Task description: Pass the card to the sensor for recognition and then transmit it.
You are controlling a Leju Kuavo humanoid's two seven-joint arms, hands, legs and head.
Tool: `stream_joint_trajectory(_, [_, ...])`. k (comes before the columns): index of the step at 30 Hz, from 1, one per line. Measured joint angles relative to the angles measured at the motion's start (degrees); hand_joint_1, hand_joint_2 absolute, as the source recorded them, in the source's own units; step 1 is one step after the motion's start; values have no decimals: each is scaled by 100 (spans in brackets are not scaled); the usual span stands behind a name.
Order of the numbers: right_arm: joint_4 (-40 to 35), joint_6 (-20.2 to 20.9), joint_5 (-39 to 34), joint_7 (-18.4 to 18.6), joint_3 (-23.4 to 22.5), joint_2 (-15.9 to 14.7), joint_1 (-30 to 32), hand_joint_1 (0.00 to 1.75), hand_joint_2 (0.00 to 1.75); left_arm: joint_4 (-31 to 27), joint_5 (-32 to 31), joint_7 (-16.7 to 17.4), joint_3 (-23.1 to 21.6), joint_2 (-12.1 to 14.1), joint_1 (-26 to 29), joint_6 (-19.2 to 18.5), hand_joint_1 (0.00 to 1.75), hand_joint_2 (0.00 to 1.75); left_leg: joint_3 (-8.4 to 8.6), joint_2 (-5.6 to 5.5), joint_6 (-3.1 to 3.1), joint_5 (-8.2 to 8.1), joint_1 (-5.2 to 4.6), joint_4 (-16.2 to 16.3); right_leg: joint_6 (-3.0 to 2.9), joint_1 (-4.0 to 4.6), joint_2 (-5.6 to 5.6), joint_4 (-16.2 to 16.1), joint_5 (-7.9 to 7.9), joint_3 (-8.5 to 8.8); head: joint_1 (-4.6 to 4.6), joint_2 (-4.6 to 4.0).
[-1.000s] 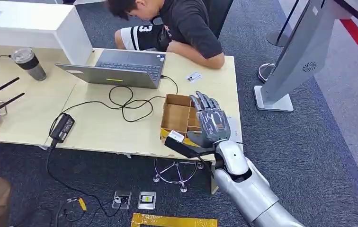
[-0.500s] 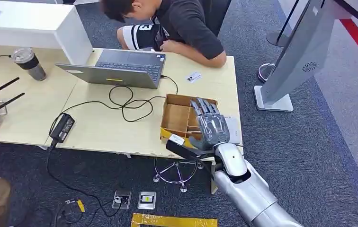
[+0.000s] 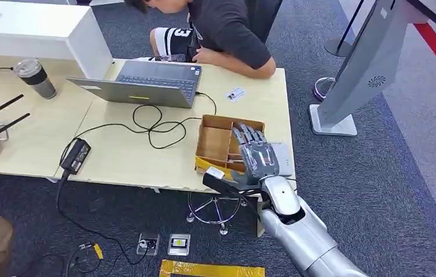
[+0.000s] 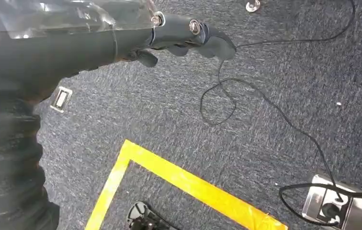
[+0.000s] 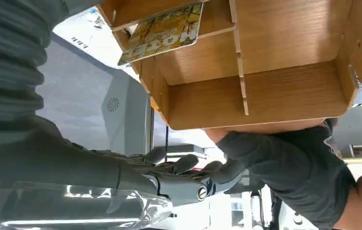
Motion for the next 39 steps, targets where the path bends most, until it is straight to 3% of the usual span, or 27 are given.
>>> stream_joint_trajectory(21, [343,-22,127,164,66,0,-2,3,175,0,-7,0,0,11,8,4,0,175,0,0,0,0,0,0,0,0,0,0,0,0,0,0])
stream_joint_trajectory(33, [487,-26,144,216,66,-2,-9,40,175,0,-9,0,0,11,23,2,0,175,0,0,0,0,0,0,0,0,0,0,0,0,0,0])
stream_joint_trajectory(37, [527,-26,149,208,66,-2,-19,87,175,0,-9,2,0,11,23,7,0,175,0,0,0,0,0,0,0,0,0,0,0,1,0,2])
stream_joint_trajectory(39, [544,-26,149,201,66,0,-22,91,175,0,-9,2,0,11,24,7,0,175,0,0,0,0,0,0,0,0,0,0,0,1,0,2])
